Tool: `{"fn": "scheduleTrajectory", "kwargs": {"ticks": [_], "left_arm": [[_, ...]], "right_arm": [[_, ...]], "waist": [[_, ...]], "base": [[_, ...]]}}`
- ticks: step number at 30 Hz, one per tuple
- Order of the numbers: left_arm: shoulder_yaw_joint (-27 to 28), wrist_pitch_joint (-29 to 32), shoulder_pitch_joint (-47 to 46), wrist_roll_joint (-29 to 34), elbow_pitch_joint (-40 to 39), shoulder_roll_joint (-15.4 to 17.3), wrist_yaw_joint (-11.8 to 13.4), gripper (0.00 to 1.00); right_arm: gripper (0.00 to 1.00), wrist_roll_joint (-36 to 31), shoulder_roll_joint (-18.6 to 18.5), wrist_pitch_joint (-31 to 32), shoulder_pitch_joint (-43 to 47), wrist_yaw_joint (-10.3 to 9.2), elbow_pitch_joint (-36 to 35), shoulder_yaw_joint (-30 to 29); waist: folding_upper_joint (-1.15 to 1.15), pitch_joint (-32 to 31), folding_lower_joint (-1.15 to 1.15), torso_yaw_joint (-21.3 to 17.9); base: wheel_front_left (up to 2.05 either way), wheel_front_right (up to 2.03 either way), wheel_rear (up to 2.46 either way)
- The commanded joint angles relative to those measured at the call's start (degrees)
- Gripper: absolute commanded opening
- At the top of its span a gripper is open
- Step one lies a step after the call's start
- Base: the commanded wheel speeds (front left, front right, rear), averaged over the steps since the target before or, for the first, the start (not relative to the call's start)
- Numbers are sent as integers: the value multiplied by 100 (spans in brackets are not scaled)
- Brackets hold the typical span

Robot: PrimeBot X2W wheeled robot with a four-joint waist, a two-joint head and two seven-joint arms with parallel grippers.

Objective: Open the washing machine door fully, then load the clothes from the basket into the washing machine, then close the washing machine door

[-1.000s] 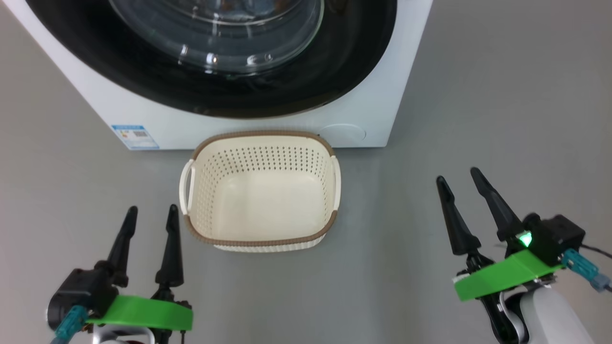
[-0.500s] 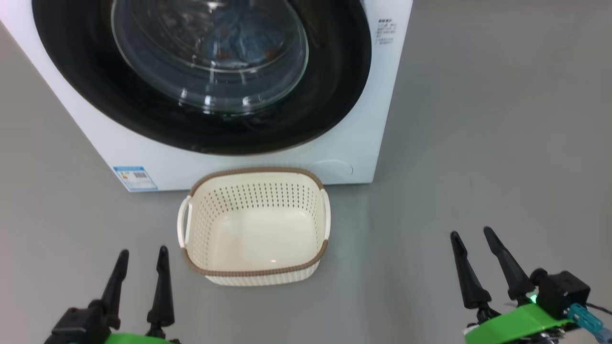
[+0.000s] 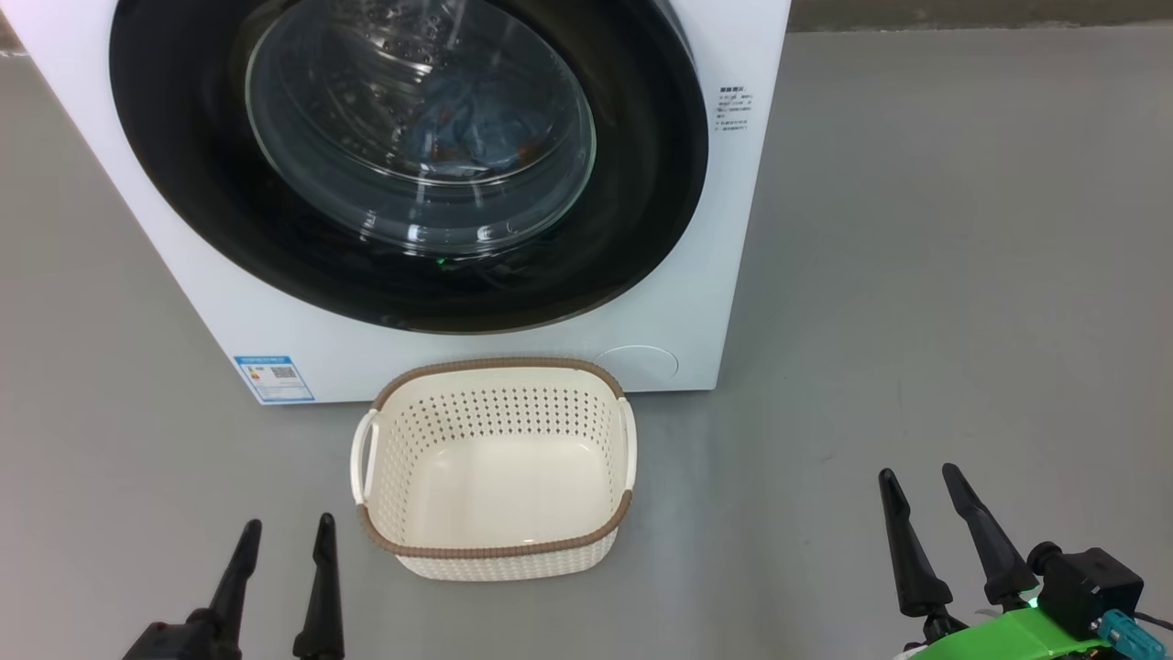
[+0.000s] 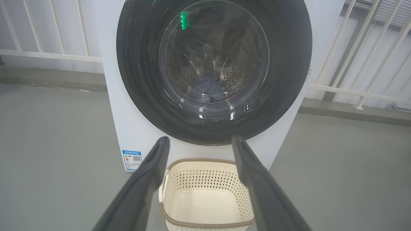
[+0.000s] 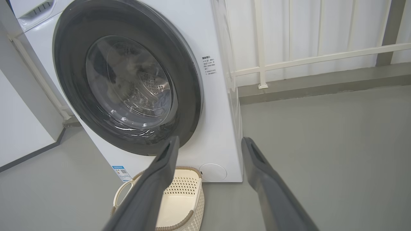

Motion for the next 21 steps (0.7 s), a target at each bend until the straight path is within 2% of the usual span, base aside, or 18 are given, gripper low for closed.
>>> {"fn": "scheduleTrajectory", "kwargs": {"ticks": [1, 21], "left_arm": [[162, -36, -52, 13, -110, 71, -15, 100], [136, -36, -64, 29, -75, 74, -15, 100]], "right_arm": [[100, -83, -8, -11, -42, -33, -151, 126], [100, -95, 56, -11, -38, -33, -116, 94]], "waist": [[0, -15, 0, 17], [0, -41, 0, 62]], "base": [[0, 0, 0], [0, 0, 0]]}}
